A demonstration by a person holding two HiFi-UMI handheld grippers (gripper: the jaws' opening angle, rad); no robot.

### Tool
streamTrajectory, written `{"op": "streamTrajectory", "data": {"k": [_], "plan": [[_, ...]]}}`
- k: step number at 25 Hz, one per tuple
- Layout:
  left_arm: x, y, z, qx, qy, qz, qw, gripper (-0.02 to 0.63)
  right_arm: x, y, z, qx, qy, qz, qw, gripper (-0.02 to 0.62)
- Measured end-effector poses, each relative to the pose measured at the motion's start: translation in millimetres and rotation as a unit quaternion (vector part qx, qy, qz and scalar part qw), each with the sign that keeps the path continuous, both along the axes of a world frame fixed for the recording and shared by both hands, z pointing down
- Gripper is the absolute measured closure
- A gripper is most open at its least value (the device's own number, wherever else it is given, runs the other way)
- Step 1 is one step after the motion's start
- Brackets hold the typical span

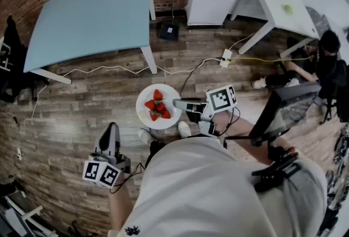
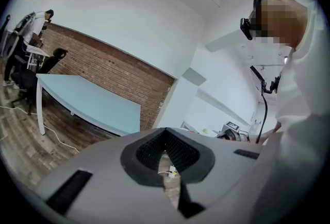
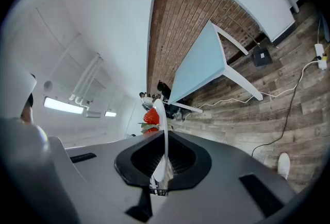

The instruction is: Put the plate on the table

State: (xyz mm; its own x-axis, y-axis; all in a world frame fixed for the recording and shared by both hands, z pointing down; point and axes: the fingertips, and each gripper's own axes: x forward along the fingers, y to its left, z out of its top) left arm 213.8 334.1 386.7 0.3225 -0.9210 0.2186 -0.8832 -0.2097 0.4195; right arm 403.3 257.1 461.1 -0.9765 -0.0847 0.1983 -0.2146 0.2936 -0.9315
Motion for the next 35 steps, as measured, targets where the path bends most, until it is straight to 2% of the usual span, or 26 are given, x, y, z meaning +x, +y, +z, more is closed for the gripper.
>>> {"op": "streamTrajectory", "data": {"k": [7,12,18,23,28,35], "plan": [[33.9,8.6,16.2,-0.016,0.008,-0.017,0.9997,0.604,31.5,1.1,5.5,0.005,-0.009,-0.008,1.000,0.578],[29.2,3.6,9.3,-0.018,0.006,-0.017,0.9997,0.604,30.8,-0.4,2.2,-0.003,-0.007,-0.003,1.000,0.578],[60.9,-5.7,13.1,-0.020,-0.001,-0.015,0.9997,0.604,61.4,-11.0,8.8,-0.002,-0.011,-0.002,1.000,0.578],[32.2,-11.6,14.5,-0.020,0.006,-0.007,0.9997,0.604,33.2,-15.1,4.8,-0.003,-0.009,0.004,1.000,0.578],[20.8,-30.8,12.0,-0.015,0.006,0.001,0.9999,0.604,19.2,-31.5,1.0,0.003,-0.013,0.007,1.000,0.578],[-49.1,-40.0,13.7,-0.009,0.021,0.019,0.9996,0.604,-52.1,-45.3,-6.7,0.013,-0.006,0.023,1.000,0.578]]}}
